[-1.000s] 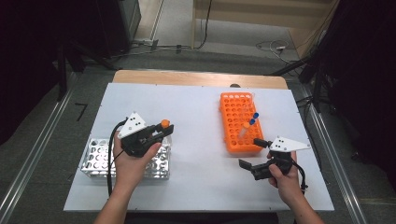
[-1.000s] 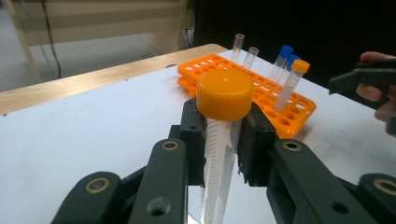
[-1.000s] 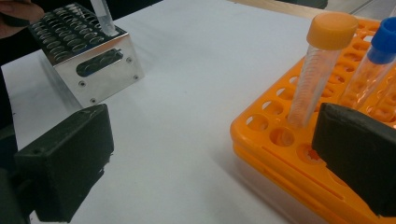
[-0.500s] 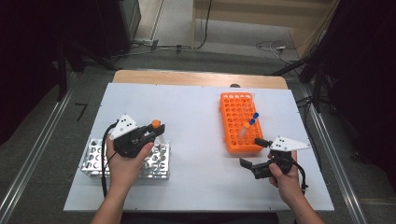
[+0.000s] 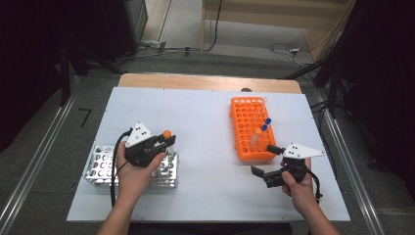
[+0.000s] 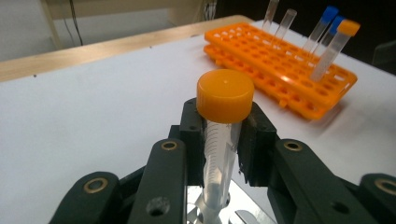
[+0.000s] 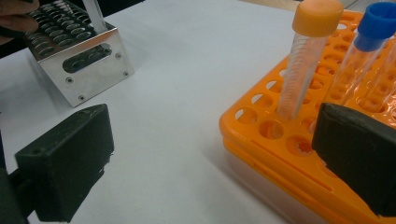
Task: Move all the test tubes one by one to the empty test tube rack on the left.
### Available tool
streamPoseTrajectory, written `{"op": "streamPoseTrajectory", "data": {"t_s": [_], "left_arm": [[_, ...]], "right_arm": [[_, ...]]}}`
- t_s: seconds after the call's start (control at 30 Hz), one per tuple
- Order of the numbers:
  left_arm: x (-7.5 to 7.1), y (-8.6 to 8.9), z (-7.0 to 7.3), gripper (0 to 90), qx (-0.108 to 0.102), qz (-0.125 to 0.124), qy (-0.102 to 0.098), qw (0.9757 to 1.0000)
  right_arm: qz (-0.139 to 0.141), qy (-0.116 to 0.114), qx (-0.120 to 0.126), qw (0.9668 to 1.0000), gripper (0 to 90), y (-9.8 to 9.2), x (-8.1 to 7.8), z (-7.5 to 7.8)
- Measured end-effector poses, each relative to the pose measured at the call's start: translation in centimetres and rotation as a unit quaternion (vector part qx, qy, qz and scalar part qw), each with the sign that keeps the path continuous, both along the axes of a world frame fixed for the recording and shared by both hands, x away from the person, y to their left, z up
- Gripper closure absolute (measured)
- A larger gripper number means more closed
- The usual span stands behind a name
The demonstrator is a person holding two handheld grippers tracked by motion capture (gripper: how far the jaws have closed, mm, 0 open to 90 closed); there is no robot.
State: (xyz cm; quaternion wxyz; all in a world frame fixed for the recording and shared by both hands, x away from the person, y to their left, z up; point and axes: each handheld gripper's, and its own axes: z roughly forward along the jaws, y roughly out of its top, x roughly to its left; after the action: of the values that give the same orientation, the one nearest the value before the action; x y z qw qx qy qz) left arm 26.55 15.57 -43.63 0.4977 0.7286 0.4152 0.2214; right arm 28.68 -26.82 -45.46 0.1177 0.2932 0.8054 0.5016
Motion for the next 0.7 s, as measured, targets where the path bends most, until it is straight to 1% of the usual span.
{"op": "streamPoseTrajectory", "data": {"t_s": [0.13, 0.2, 0.3, 0.4, 0.5, 0.6, 0.63, 0.7], "left_arm": [[0.09, -0.26, -0.13, 73.3, 0.011, -0.001, 0.011, 0.9999], [0.21, -0.25, -0.16, 71.1, 0.006, -0.007, 0.022, 0.9997], [0.22, -0.28, -0.16, 68.6, 0.012, -0.007, 0.026, 0.9996], [0.30, -0.27, -0.18, 63.8, 0.010, -0.006, 0.034, 0.9994], [0.28, -0.15, -0.13, 60.2, 0.007, -0.008, 0.036, 0.9993], [0.21, 0.01, -0.01, 51.7, 0.000, 0.000, 0.032, 0.9995], [0.16, 0.09, 0.07, 47.2, -0.006, 0.006, 0.028, 0.9996], [0.05, 0.21, 0.23, 38.0, -0.019, 0.006, 0.022, 0.9996]], "right_arm": [[-0.005, 0.001, 0.001, 1.0000, 0.0, -0.18, 0.13, -0.06], [-0.007, 0.002, 0.002, 1.0000, 0.0, -0.27, 0.18, -0.08], [-0.009, 0.003, 0.003, 0.9999, 0.0, -0.36, 0.25, -0.11], [-0.012, 0.003, 0.003, 0.9999, 0.0, -0.39, 0.34, -0.13], [-0.018, 0.006, 0.006, 0.9998, 0.0, -0.40, 0.43, -0.16], [-0.024, 0.006, 0.003, 0.9997, 0.0, -0.31, 0.50, -0.15], [-0.026, 0.003, 0.003, 0.9997, 2.1, -0.27, 0.54, -0.15], [-0.032, 0.006, 0.005, 0.9995, 3.7, -0.12, 0.74, -0.11]]}}
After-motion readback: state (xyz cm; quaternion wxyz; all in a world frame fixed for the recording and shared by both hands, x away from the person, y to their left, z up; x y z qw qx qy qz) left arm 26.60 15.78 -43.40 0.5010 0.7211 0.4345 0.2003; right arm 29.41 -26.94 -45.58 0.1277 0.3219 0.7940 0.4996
